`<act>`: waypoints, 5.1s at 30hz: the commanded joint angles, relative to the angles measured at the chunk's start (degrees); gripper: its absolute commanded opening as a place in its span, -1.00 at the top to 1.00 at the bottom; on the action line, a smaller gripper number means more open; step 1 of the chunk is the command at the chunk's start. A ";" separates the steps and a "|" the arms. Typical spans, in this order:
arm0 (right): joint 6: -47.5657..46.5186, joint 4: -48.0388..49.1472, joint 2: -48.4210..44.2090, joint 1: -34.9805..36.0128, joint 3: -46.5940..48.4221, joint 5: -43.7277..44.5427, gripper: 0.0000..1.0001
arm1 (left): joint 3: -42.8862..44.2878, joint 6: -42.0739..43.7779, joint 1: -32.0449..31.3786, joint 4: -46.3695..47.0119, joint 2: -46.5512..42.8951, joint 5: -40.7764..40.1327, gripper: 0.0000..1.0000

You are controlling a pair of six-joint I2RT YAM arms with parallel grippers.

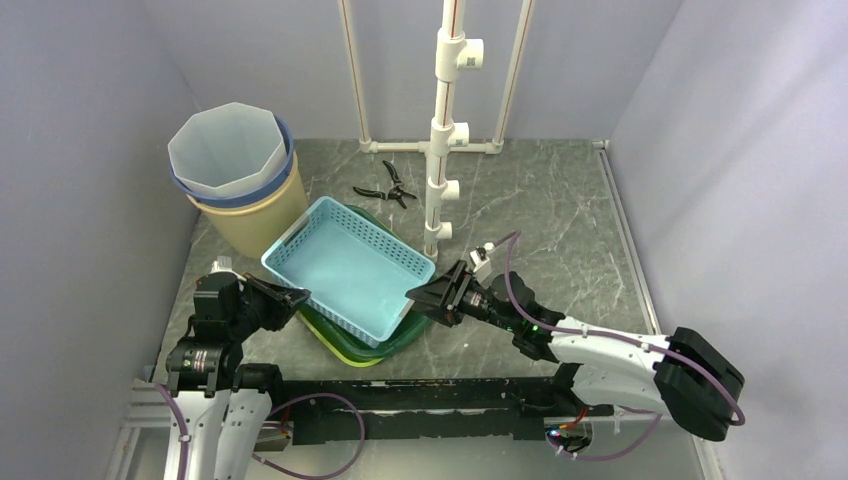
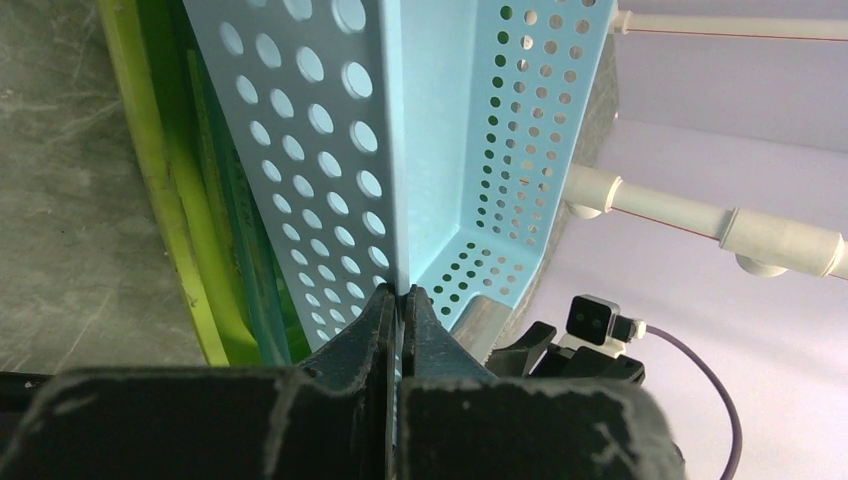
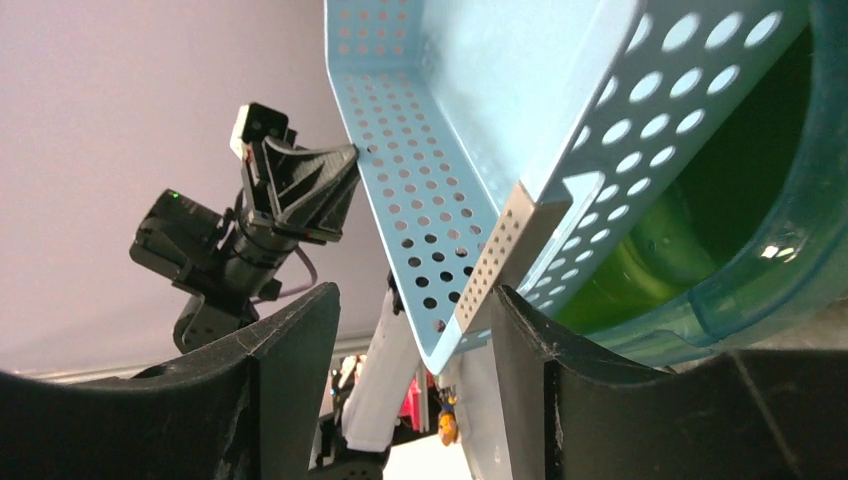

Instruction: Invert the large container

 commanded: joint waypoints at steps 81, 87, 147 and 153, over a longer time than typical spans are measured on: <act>-34.48 -35.32 -30.59 0.15 9.24 -4.90 1.00 | 21.78 34.03 -0.18 -8.72 10.51 -13.68 -0.89; -42.56 -51.76 -36.61 0.11 16.08 -3.26 1.00 | 17.66 35.80 -0.19 -4.13 9.66 -10.84 -0.89; -38.46 -118.32 17.84 -0.71 57.08 72.93 0.95 | 9.86 34.84 0.51 1.29 7.14 -10.53 -0.89; -48.83 -109.71 19.27 -1.18 53.50 67.21 0.94 | 9.82 34.97 0.58 1.40 6.74 -10.31 -0.89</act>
